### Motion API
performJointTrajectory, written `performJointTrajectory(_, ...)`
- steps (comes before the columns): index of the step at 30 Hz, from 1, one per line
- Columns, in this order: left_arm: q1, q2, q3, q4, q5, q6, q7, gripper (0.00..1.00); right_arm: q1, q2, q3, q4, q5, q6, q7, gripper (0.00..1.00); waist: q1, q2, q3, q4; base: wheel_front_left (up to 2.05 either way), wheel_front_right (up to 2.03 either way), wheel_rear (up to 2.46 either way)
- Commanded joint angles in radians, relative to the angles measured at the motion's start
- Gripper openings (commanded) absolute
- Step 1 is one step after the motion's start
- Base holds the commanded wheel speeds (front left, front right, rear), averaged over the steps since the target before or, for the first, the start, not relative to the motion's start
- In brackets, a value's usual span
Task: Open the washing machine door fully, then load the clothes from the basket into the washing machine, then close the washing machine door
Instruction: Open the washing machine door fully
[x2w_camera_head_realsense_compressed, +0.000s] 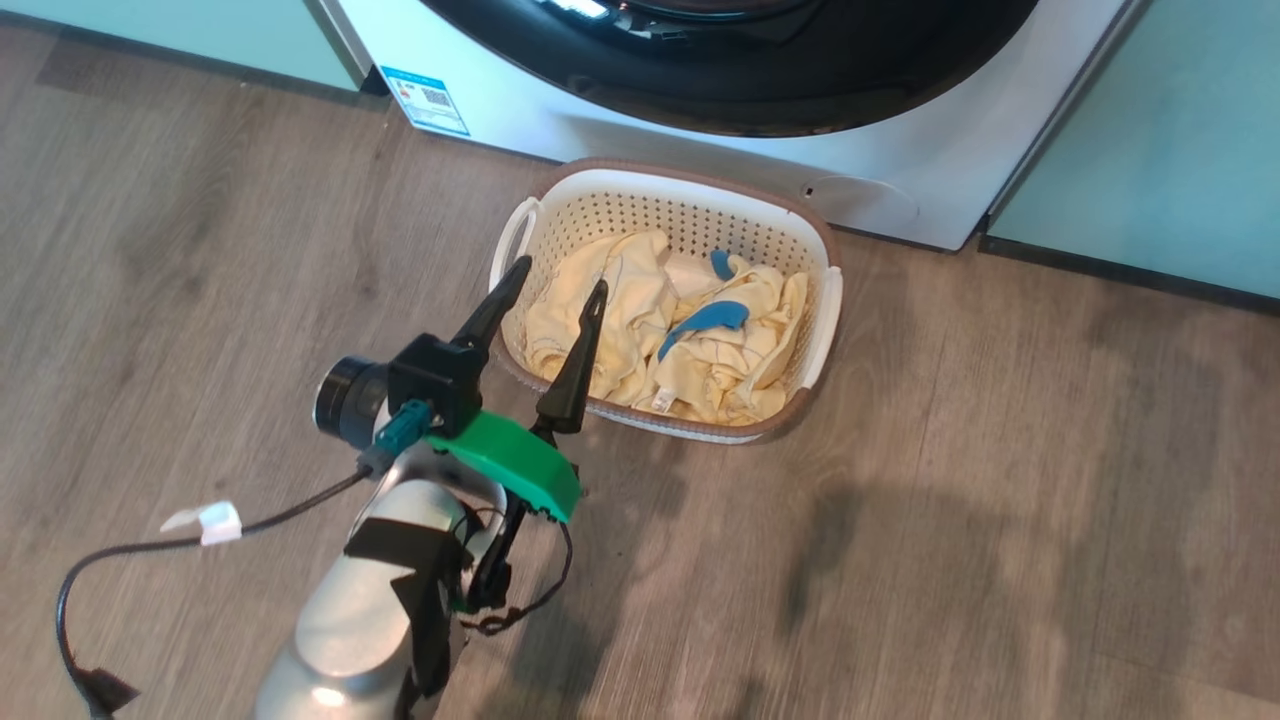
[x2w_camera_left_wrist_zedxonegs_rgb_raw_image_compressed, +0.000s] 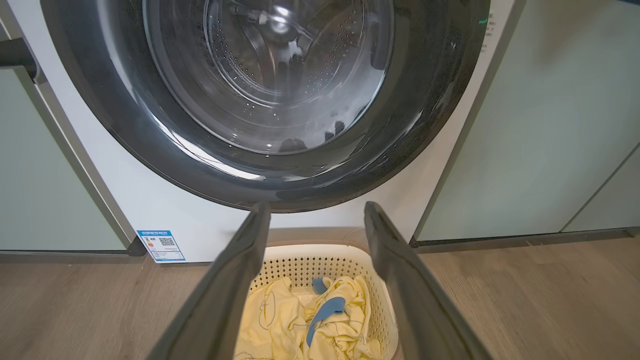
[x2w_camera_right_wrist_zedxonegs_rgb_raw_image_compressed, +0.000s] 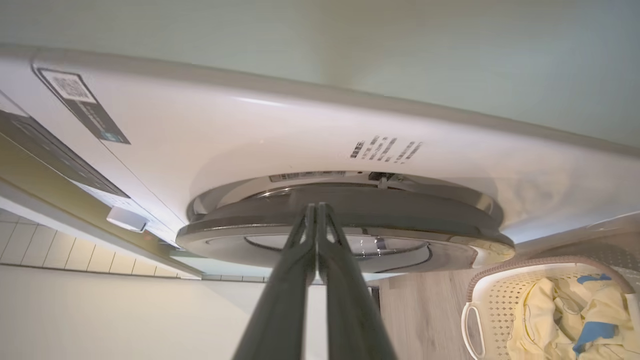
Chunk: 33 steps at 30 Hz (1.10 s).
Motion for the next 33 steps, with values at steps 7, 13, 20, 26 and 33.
performJointTrajectory(7, -0.039, 0.008, 0.023, -0.028, 0.001, 0.000, -0.006, 1.00, -0.189, -0.005, 0.031, 0.076, -0.040, -0.003, 0.050, 0.00, 0.0000, 0.0000, 0.030, 0.027, 0.00, 0.00, 0.00)
performJointTrajectory(13, -0.053, 0.004, 0.013, -0.025, -0.009, -0.002, -0.006, 1.00, -0.290, -0.008, 0.056, 0.150, -0.095, -0.003, 0.066, 0.00, 0.0000, 0.0000, 0.063, 0.048, 0.00, 0.00, 0.00)
performJointTrajectory(20, -0.071, 0.000, 0.002, -0.026, -0.030, -0.001, -0.006, 1.00, -0.370, 0.010, 0.087, 0.212, -0.149, -0.003, 0.061, 0.00, 0.0000, 0.0000, 0.101, 0.058, 0.00, 0.00, 0.00)
performJointTrajectory(26, -0.092, -0.002, -0.013, -0.024, -0.037, 0.005, -0.006, 1.00, -0.408, 0.026, 0.115, 0.240, -0.178, -0.003, 0.063, 0.00, 0.0000, 0.0000, 0.121, 0.069, 0.00, 0.00, 0.00)
performJointTrajectory(33, -0.103, -0.002, -0.026, -0.016, -0.058, 0.020, -0.006, 1.00, -0.427, 0.040, 0.139, 0.253, -0.190, -0.003, 0.063, 0.00, 0.0000, 0.0000, 0.132, 0.077, 0.00, 0.00, 0.00)
